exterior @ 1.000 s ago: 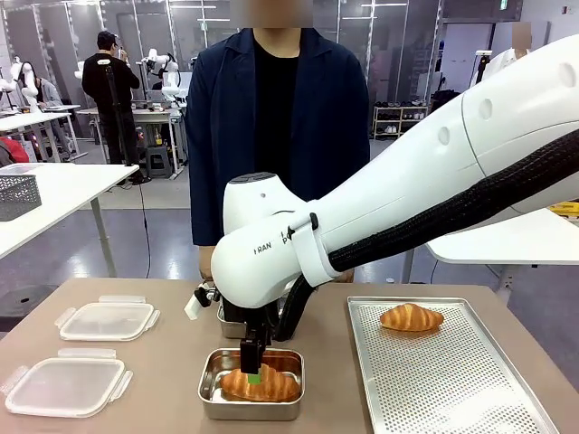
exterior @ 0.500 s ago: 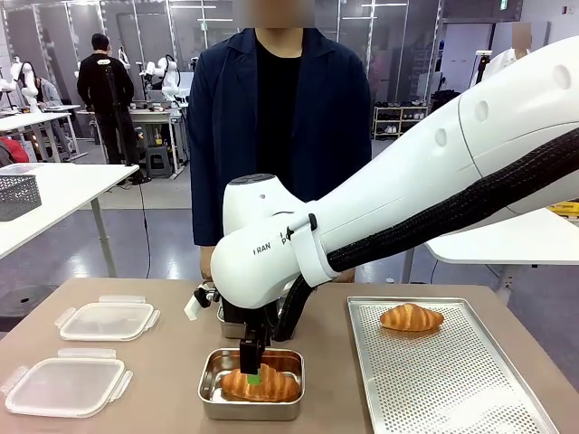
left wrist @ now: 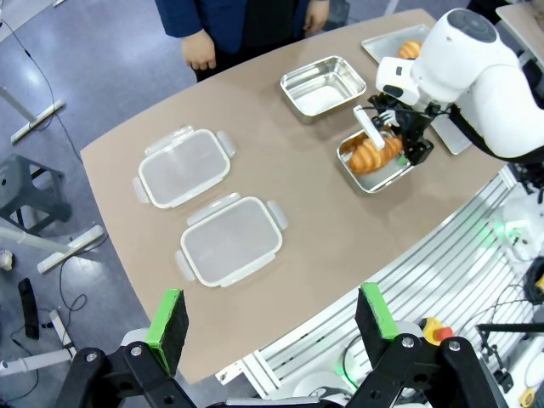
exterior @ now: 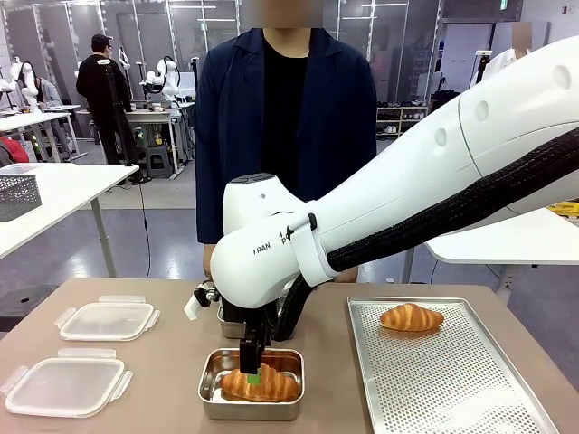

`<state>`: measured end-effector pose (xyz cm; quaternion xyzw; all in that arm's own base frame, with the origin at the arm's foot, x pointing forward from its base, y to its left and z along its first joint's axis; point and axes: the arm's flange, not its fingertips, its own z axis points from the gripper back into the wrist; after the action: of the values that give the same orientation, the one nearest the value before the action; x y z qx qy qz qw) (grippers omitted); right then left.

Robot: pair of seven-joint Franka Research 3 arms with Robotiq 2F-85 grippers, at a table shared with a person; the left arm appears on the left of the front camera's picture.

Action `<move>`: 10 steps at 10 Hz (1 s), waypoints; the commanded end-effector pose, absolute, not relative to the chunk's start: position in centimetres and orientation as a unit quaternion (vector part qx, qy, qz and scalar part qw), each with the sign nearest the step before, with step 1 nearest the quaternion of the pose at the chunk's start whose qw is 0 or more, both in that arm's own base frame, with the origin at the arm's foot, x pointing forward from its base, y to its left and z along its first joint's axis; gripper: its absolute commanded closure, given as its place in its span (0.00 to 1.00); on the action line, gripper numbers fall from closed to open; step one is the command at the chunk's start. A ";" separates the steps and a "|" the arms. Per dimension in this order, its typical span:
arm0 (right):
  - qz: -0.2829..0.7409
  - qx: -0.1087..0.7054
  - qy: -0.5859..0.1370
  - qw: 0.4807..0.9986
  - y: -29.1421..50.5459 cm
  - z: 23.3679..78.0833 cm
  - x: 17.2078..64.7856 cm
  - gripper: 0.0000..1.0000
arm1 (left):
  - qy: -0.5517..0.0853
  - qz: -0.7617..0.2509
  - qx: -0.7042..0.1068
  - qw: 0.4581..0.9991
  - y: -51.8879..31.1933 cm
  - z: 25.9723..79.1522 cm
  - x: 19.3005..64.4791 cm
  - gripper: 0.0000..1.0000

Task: Place the bread into the airtight container.
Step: Pick up a Butter Roll and place it into an empty Airtight Container.

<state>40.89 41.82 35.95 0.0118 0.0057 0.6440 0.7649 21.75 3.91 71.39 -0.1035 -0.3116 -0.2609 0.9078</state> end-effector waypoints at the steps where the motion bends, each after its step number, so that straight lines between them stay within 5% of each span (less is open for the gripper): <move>1: 0.644 0.012 0.006 0.765 41.8 36.0 40.9 0.00 | -0.312 -0.264 -0.104 0.907 3.8 71.5 21.8 0.00; 4: 0.615 0.053 0.025 0.787 36.1 44.8 38.7 0.00 | -0.312 -0.264 -0.104 0.907 3.8 71.5 21.8 0.00; 10: 0.454 0.145 -0.048 0.878 16.4 54.3 35.7 0.00 | -0.312 -0.264 -0.104 0.907 3.8 71.5 21.8 0.00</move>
<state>37.09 18.22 54.34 0.1328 -0.0309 0.4692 0.8725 21.75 3.93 71.38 -0.1035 -0.3117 -0.2606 0.9079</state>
